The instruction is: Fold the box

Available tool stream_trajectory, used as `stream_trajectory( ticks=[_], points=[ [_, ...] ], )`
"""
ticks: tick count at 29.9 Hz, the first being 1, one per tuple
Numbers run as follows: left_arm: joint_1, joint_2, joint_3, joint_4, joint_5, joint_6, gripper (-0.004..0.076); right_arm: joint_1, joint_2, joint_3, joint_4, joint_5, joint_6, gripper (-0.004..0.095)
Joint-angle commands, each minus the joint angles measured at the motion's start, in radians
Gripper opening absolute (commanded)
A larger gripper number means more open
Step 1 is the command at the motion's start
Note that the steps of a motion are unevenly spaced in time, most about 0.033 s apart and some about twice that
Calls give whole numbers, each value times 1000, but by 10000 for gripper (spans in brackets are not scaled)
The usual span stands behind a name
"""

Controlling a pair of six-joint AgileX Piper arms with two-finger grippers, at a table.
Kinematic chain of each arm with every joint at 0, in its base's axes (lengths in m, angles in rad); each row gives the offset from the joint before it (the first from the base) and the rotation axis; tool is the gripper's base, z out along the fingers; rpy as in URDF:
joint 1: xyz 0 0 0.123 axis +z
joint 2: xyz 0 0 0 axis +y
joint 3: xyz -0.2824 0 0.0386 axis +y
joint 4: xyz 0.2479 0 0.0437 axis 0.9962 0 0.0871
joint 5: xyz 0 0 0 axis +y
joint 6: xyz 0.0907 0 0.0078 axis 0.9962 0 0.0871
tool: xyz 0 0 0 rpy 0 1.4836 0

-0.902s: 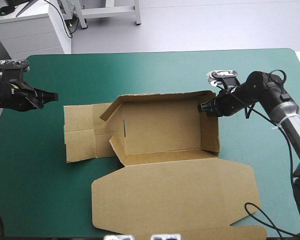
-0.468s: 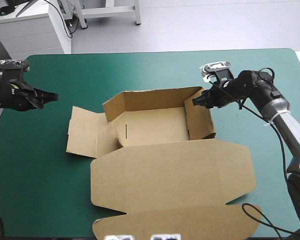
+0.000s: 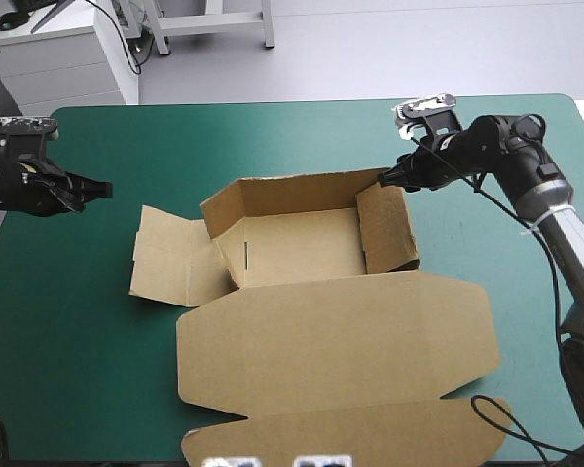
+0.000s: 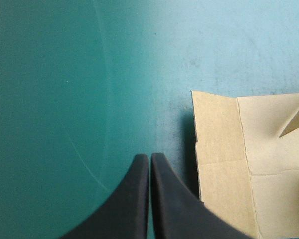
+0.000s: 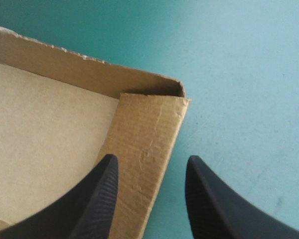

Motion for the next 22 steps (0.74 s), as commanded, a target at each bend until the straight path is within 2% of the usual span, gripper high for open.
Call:
stream_trajectory(
  ticks=[1,7,18,20,22],
  points=[
    [3,-35,-24,-8,-40,-1,-8,0,-28,-35,-25,19,26,394],
    [3,-35,-24,-9,-34,-1,-8,0,39,-35,-15,70,36,320],
    [3,-35,-24,-12,-8,-1,-8,0,158,-35,49,155,-1,312],
    [1,-35,-24,-12,0,-1,-8,0,174,-35,56,168,-1,280],
    [1,-35,-24,-12,13,-1,-8,0,186,-35,56,191,-1,194]
  ],
)
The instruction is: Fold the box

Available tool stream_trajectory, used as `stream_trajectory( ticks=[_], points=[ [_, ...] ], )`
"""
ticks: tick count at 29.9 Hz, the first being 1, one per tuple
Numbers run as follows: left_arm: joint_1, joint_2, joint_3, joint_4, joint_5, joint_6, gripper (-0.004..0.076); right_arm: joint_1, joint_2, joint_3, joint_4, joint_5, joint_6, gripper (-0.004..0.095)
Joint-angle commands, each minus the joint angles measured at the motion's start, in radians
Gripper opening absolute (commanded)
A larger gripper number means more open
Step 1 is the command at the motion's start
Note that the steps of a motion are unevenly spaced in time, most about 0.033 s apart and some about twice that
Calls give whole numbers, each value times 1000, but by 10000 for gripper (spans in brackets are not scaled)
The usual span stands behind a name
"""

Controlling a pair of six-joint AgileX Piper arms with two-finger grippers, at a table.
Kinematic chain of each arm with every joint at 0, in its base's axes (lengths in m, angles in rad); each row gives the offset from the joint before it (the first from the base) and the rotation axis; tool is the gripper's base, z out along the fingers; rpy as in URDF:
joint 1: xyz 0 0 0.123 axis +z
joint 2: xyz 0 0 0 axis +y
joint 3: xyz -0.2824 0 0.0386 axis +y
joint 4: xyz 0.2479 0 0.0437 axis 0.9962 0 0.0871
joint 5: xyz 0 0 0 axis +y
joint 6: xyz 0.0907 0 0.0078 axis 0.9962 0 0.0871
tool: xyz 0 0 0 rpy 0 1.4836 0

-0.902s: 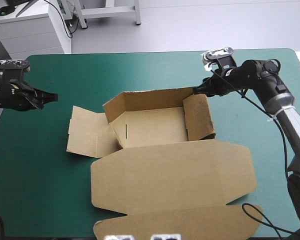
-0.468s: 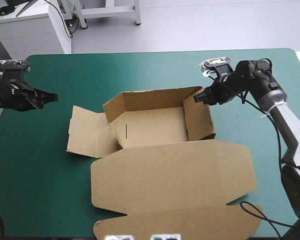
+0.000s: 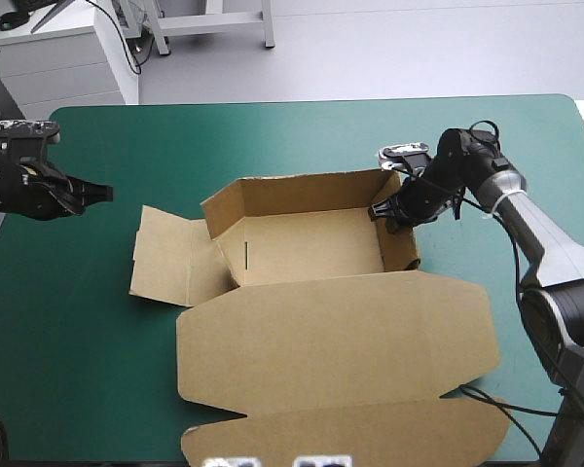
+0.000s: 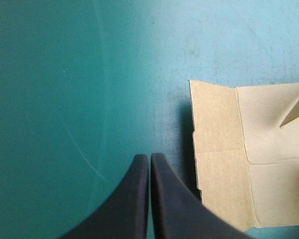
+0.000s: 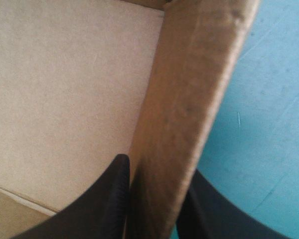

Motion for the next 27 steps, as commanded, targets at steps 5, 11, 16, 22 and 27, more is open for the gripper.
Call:
stream_trajectory(
  ticks=[5,11,16,22,27],
  points=[
    [1,-34,-24,-10,-23,-5,-8,0,-33,-29,13,43,-19,-13],
    [3,-34,-24,3,-21,-33,-8,0,-64,-29,52,44,-19,-14],
    [3,-34,-24,8,-40,-33,-8,-30,-145,-29,98,39,-38,-14],
    [15,-34,-24,27,-98,-33,-8,-117,-275,-29,97,93,-66,-14],
    [102,-34,-24,-140,-142,-19,-8,-248,-377,-29,128,139,-97,-14]
  ],
)
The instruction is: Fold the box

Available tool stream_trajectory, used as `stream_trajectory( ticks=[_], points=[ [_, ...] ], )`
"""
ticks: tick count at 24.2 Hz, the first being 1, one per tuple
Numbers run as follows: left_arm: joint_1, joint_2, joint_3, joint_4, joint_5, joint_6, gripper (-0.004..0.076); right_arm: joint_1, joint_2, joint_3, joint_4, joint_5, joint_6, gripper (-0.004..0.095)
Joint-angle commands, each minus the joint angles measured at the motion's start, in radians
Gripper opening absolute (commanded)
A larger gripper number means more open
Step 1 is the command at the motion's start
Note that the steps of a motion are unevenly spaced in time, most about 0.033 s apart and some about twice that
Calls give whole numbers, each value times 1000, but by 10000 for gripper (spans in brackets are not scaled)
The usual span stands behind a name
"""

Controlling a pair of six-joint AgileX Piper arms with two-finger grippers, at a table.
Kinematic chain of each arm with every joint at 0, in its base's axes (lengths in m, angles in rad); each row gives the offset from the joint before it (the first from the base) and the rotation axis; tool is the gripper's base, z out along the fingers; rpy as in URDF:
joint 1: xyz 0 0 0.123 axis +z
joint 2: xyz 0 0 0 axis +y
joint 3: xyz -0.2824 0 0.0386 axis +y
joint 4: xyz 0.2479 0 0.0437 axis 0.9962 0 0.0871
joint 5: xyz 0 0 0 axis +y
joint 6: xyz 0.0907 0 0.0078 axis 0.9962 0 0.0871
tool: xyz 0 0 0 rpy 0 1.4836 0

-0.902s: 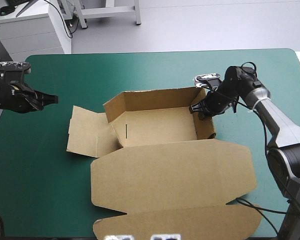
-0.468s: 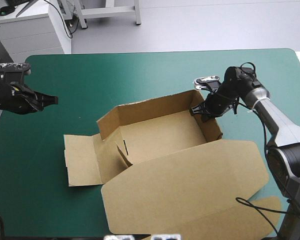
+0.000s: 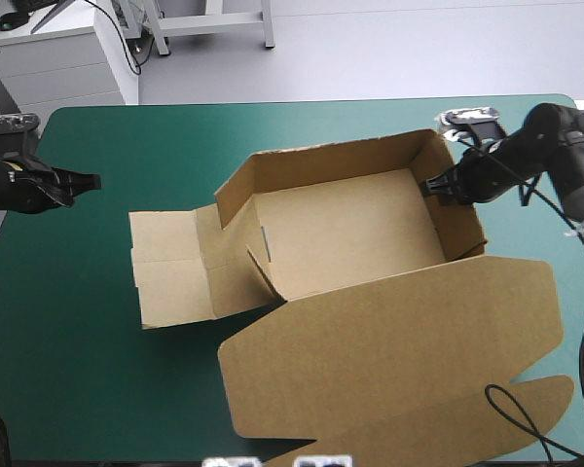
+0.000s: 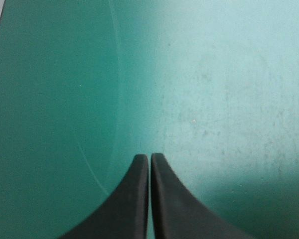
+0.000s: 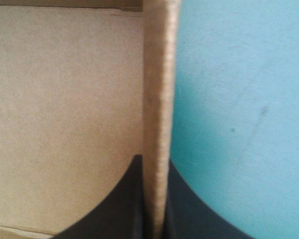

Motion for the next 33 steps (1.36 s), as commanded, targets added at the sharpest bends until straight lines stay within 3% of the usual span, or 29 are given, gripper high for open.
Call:
stream_trajectory(
  ticks=[1,9,14,18,24,33],
  points=[
    [50,-33,-24,-131,-70,18,-8,-94,-110,-28,90,18,-33,-14],
    [96,13,-24,-638,-5,250,-8,-286,-207,-28,396,18,-121,-14],
    [96,85,-24,-975,138,395,-8,-297,-214,-28,441,18,-125,-14],
    [96,112,-24,-1142,253,449,-8,-297,-213,-28,575,13,-147,-14],
    [94,70,-24,-1169,273,452,-8,-273,-213,-28,555,-28,-118,-13],
    [12,-50,-24,-1182,273,452,-8,-108,-193,-28,453,-219,-54,-13]
  ],
)
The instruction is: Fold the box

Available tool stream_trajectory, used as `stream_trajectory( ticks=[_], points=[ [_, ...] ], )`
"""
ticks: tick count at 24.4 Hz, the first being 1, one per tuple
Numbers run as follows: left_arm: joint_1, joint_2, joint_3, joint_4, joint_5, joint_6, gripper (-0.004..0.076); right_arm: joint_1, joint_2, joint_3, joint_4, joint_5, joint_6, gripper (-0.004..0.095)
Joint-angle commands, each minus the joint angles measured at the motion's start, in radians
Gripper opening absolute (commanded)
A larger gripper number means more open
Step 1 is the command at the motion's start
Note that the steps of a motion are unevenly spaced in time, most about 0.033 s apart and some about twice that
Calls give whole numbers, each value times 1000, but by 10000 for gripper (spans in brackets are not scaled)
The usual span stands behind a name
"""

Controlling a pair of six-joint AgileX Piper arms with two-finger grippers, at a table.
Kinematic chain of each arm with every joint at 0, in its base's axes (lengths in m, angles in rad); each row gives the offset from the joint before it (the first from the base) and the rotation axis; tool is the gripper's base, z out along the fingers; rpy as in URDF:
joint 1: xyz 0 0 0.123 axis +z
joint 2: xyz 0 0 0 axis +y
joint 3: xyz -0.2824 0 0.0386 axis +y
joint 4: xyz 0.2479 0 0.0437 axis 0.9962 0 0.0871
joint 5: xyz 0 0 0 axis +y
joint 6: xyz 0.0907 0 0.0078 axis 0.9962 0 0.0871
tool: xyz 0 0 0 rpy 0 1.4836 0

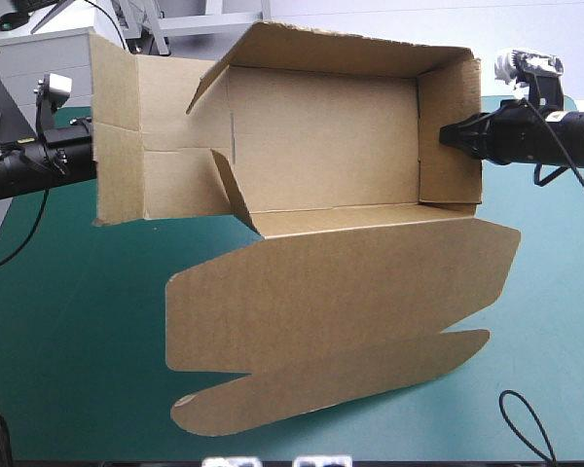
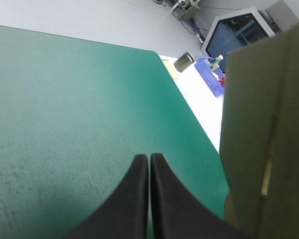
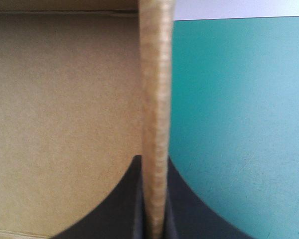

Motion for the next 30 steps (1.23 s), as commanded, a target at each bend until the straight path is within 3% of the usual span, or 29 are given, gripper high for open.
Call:
stream_trajectory(
  ticks=[1,14,28,30],
  points=[
    [-11,-72,-24,-85,62,6,-8,33,-17,-28,29,-78,40,-13],
    [-11,-218,-24,-76,62,2,-8,189,22,-28,-9,-228,58,-13],
    [-11,-233,-24,29,60,-3,-5,352,61,-28,-9,-398,58,-11],
    [-11,-233,-24,51,60,-6,59,400,69,-28,-56,-438,80,-11]
  ],
)
